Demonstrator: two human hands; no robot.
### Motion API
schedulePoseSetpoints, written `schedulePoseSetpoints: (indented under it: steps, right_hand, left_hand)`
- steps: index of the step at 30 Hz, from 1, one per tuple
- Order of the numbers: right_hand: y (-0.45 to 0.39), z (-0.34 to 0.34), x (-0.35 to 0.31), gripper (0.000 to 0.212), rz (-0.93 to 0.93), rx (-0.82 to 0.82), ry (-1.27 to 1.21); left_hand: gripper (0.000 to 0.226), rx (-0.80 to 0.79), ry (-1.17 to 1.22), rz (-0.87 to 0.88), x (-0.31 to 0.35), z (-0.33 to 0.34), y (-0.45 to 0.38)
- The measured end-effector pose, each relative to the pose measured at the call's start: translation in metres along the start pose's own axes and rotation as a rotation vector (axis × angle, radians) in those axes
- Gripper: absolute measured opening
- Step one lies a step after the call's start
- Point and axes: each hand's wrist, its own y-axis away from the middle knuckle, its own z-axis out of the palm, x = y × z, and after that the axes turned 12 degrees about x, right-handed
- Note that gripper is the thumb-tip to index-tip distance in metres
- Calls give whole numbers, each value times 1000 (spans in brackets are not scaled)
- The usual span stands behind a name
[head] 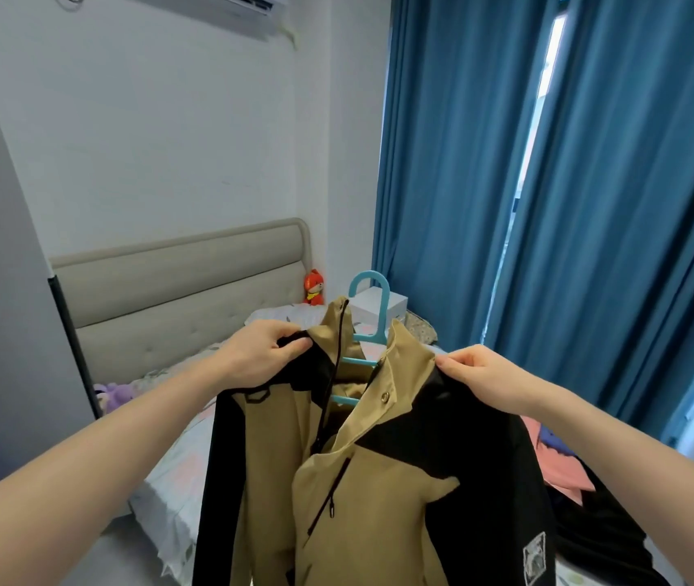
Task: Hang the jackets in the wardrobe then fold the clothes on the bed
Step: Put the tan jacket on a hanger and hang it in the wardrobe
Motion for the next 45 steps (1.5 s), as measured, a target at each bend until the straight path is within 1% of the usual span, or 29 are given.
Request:
schedulePoseSetpoints:
  steps: [2, 3, 4, 6, 9, 10, 11, 13, 14, 16, 18, 19, 20, 21, 22, 23, 24, 25, 27, 28, 30, 31, 33, 35, 37, 39, 40, 43, 45]
  right_hand:
    - [3, 6, 7, 83, 17, -13, 5]
    - [4, 8, 10, 90, 19, -12, -10]
    - [5, 11, 14, 90, 13, -4, -48]
    - [9, 14, 20, 84, 15, 10, -115]
    - [14, 22, 26, 88, -3, 73, -115]
    - [16, 24, 25, 87, -25, 119, -103]
    - [19, 26, 23, 80, -52, 170, -96]
    - [26, 27, 20, 59, -100, 265, -102]
    - [29, 28, 19, 51, -120, 304, -104]
    - [31, 27, 22, 48, -150, 375, -94]
    - [29, 26, 27, 54, -178, 443, -75]
    - [27, 25, 28, 58, -194, 472, -63]
    - [25, 25, 29, 62, -215, 494, -55]
    - [24, 26, 29, 66, -237, 509, -44]
    - [21, 28, 29, 65, -256, 519, -36]
    - [20, 30, 28, 57, -273, 522, -26]
    - [18, 32, 27, 44, -292, 526, -6]
    - [18, 33, 25, 35, -315, 534, 18]
    - [20, 34, 20, 31, -354, 542, 37]
    - [20, 34, 19, 30, -362, 540, 32]
    - [23, 33, 20, 29, -372, 542, 5]
    - [24, 33, 22, 29, -378, 540, -10]
    - [25, 35, 30, 33, -388, 523, -42]
    - [26, 38, 38, 41, -387, 483, -58]
    - [27, 43, 45, 45, -378, 419, -69]
    - [25, 44, 50, 44, -358, 309, -95]
    - [22, 45, 51, 47, -343, 241, -97]
    - [13, 53, 51, 63, -307, 49, 50]
    - [7, 66, 48, 66, -293, -22, 110]
  left_hand:
    - [23, -5, 16, 6, -1, 4, 4]
    - [21, -2, 23, 11, -1, 5, 5]
    - [21, 0, 23, 20, 1, 7, 6]
    - [26, 2, 14, 36, 4, 8, 7]
    - [32, -23, -34, 53, 9, 7, 8]
    - [31, -39, -46, 50, 12, 6, 8]
    - [29, -54, -48, 42, 14, 5, 8]
    - [22, -54, -31, 12, 23, 0, 8]
    - [25, -45, -3, -17, 29, -2, 9]
    - [43, -54, 151, -77, 48, -7, 15]
    - [68, -142, 329, -116, 75, -7, 27]
    - [83, -190, 329, -110, 88, -4, 35]
    - [97, -228, 251, -86, 99, 3, 41]
    - [107, -243, 132, -70, 109, 11, 44]
    - [114, -236, 0, -85, 116, 20, 46]
    - [120, -202, -115, -128, 119, 31, 46]
    - [121, -144, -176, -177, 120, 42, 44]
    - [112, -77, -194, -209, 118, 51, 42]
    - [75, 30, -188, -184, 106, 66, 37]
    - [60, 74, -202, -145, 99, 72, 38]
    - [43, 162, -253, -82, 87, 78, 41]
    - [39, 211, -262, -71, 83, 80, 43]
    - [46, 260, -273, -89, 75, 82, 44]
    - [53, 220, -263, -131, 68, 82, 45]
    - [50, 168, -213, -125, 64, 84, 50]
    - [44, 173, -188, -91, 62, 84, 57]
    - [43, 186, -193, -90, 61, 84, 61]
    - [44, 221, -239, -105, 57, 80, 71]
    - [44, 232, -234, -102, 50, 73, 77]
